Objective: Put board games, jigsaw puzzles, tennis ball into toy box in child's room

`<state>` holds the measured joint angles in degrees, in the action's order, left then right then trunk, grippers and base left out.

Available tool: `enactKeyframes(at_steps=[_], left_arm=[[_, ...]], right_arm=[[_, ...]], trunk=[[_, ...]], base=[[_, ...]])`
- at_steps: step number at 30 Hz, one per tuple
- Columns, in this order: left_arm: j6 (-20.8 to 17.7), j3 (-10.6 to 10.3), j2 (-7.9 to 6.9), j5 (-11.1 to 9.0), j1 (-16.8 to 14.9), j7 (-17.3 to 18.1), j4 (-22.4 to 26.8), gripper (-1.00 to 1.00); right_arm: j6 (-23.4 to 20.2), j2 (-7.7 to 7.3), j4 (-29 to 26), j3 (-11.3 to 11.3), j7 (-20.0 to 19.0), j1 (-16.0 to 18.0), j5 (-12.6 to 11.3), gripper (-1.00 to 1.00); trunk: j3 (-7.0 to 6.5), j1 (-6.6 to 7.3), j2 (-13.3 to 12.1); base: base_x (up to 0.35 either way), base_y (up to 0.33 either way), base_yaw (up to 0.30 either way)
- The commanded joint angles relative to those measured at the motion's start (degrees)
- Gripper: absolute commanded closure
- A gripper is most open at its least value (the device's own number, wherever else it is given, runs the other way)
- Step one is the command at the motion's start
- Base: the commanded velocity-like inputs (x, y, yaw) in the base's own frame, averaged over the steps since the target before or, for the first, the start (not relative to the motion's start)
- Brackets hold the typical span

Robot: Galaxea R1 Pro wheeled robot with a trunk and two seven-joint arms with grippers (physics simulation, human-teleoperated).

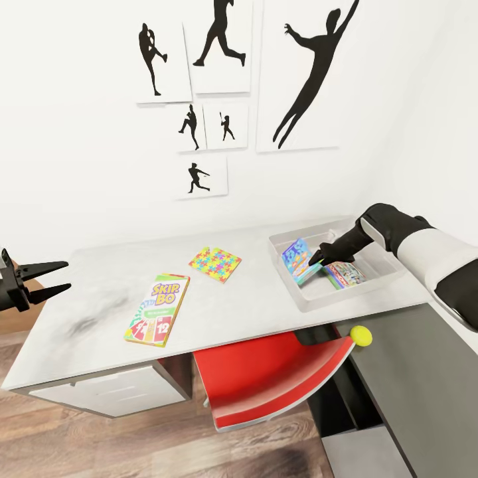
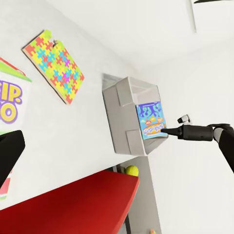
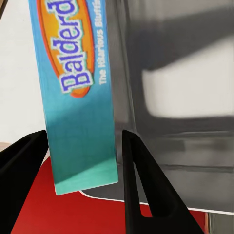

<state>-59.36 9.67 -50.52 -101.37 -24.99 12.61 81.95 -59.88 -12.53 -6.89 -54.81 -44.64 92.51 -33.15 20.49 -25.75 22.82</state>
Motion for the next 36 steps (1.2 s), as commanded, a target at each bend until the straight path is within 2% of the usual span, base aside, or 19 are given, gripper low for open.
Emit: enactKeyframes(at_steps=[1,8,9,36], left_arm=[[-0.2,0.0,-0.02,0.6,-0.1,0.6,-0.1,-1.00],[-0.2,0.0,-0.02,0.6,-0.1,0.6,0.0,-1.00],[-0.2,0.0,-0.02,0.6,-0.1,0.6,0.0,-1.00],[-0.1,0.0,-0.02,0.6,-0.1,0.6,0.0,-1.00]], right_arm=[[-0.1,-0.04,0.0,-1.0,-0.4,0.0,0.5,1.00],[-0.1,-0.04,0.0,-1.1,-0.4,0.0,0.5,1.00],[-0.1,-0.06,0.0,-1.1,-0.4,0.0,0.5,-1.00],[-0.1,-0.13,0.0,-1.1,-0.4,0.0,0.5,-1.00]], trunk=[[0.11,-0.04,0.1],[0.11,-0.04,0.1],[0.11,-0.04,0.1],[0.11,-0.04,0.1]], base=[[0.000,0.000,0.000],[0.000,0.000,0.000],[0.000,0.000,0.000],[0.000,0.000,0.000]])
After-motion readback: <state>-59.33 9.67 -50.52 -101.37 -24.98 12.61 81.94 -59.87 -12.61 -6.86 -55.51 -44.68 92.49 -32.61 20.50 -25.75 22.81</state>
